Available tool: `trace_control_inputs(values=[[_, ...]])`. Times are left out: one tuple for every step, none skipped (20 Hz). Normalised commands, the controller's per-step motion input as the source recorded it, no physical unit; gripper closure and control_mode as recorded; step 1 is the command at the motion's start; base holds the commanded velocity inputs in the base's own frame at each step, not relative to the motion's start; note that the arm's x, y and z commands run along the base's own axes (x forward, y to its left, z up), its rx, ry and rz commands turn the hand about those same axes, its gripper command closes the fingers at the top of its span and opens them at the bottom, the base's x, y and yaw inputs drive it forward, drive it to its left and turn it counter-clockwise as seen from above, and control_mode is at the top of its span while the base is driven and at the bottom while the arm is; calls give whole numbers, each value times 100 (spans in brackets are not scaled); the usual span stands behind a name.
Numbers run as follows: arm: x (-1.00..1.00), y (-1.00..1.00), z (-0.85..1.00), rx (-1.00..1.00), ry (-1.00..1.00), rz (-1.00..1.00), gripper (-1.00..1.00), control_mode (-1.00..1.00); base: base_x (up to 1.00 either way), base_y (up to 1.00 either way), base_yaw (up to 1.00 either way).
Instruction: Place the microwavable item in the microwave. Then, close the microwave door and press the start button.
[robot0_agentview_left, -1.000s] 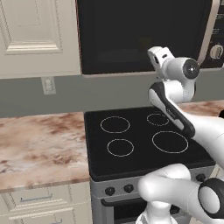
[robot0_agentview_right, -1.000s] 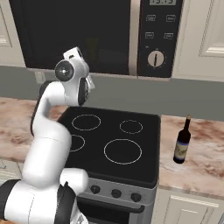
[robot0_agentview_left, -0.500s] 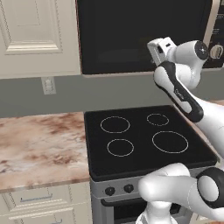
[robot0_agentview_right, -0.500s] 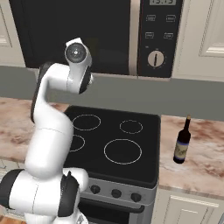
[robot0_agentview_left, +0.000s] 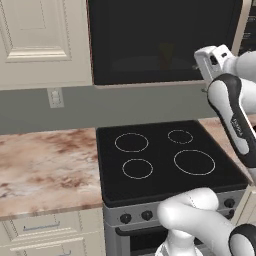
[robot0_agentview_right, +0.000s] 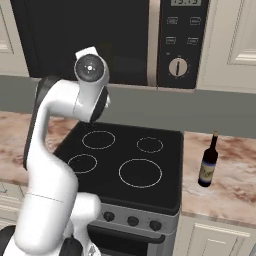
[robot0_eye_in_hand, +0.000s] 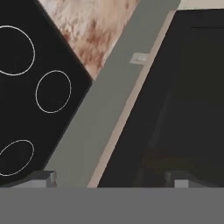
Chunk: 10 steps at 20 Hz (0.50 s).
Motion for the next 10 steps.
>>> trace_control_inputs(values=[[-100, -76, 29, 10, -2, 0, -100, -100, 0, 0, 0], [-99, -84, 31, 13, 0, 0, -100, -100, 0, 0, 0], [-91, -94, 39, 13, 0, 0, -100, -100, 0, 0, 0], [-84, -99, 41, 15, 0, 0, -100, -100, 0, 0, 0], [-78, -100, 41, 15, 0, 0, -100, -100, 0, 0, 0], [-78, -100, 47, 15, 0, 0, -100, -100, 0, 0, 0], [-66, -100, 43, 16, 0, 0, -100, -100, 0, 0, 0], [-61, -100, 49, 16, 0, 0, -100, -100, 0, 0, 0], [-54, -100, 50, 17, 0, 0, -100, -100, 0, 0, 0], [-49, -97, 45, 15, 0, 0, -100, -100, 0, 0, 0]])
